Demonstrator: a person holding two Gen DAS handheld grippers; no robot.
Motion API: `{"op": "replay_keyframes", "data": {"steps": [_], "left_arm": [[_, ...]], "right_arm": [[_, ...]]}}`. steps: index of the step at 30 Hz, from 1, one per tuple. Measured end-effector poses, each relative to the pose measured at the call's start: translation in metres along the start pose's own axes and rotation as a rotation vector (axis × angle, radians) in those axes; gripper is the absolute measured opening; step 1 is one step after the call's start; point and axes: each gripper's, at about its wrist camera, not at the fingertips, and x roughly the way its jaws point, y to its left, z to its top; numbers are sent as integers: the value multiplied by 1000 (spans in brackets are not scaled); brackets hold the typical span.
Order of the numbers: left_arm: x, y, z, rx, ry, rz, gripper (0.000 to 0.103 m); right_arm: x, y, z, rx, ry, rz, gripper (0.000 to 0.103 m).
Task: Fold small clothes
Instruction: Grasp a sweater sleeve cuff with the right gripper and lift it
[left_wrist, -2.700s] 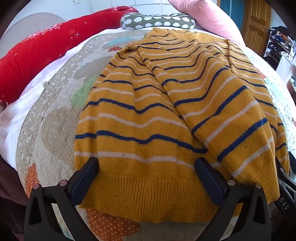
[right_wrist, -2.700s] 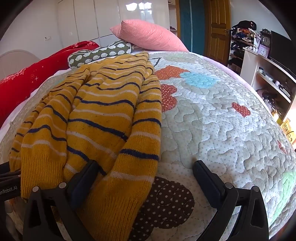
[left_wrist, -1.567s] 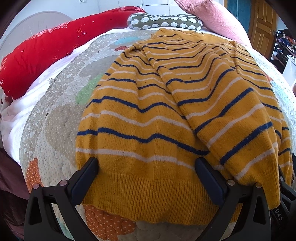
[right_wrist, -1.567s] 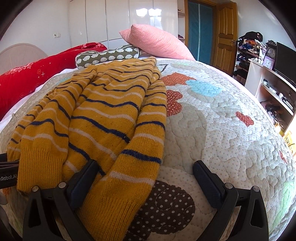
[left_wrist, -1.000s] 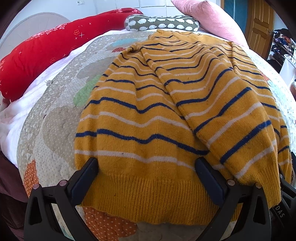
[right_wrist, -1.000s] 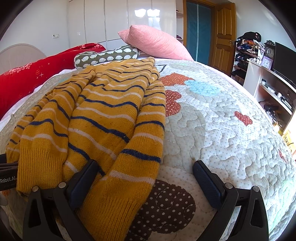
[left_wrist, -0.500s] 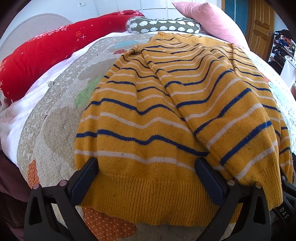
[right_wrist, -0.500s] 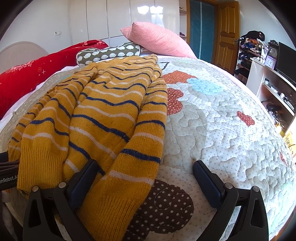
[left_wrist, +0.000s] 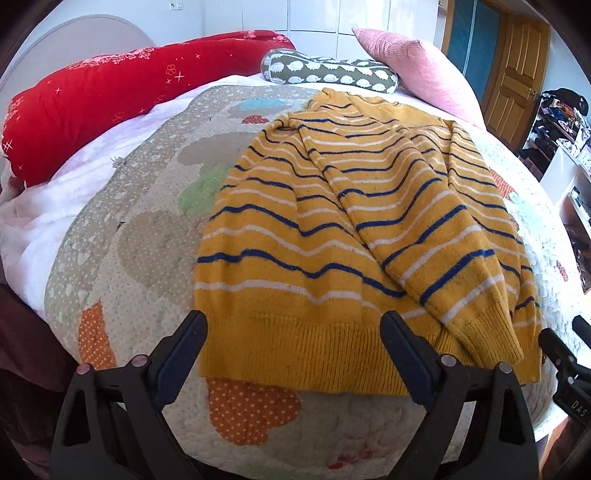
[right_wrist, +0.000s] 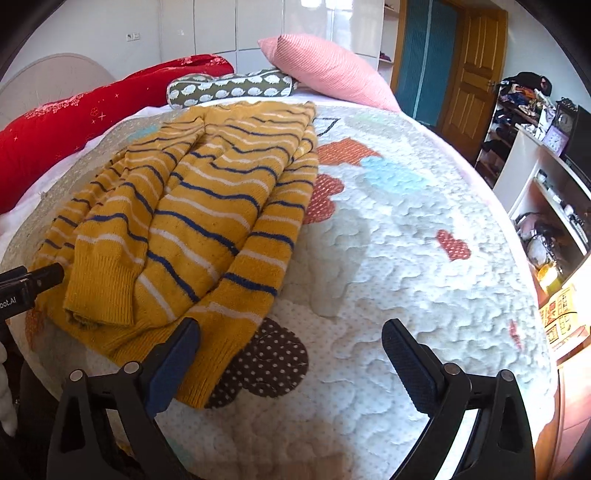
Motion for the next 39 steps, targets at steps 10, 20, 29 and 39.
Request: {"op": "replay_keyframes", "data": {"steps": [10,20,29,39], "left_arm": [[-33,43,0,-77,-68,37,94],[-37,116,1,-209,-107,49,94],[-34,179,-14,-337,-93,93,94],[-37,223,-40,-461,-51,134,94]], "right_arm": [[-25,43,51,9,-11,235,67],[52,112,73,-14,166,297,6],[31,222,121,-167,98,421,7],[51,412,132,-412,274,782,13]]}}
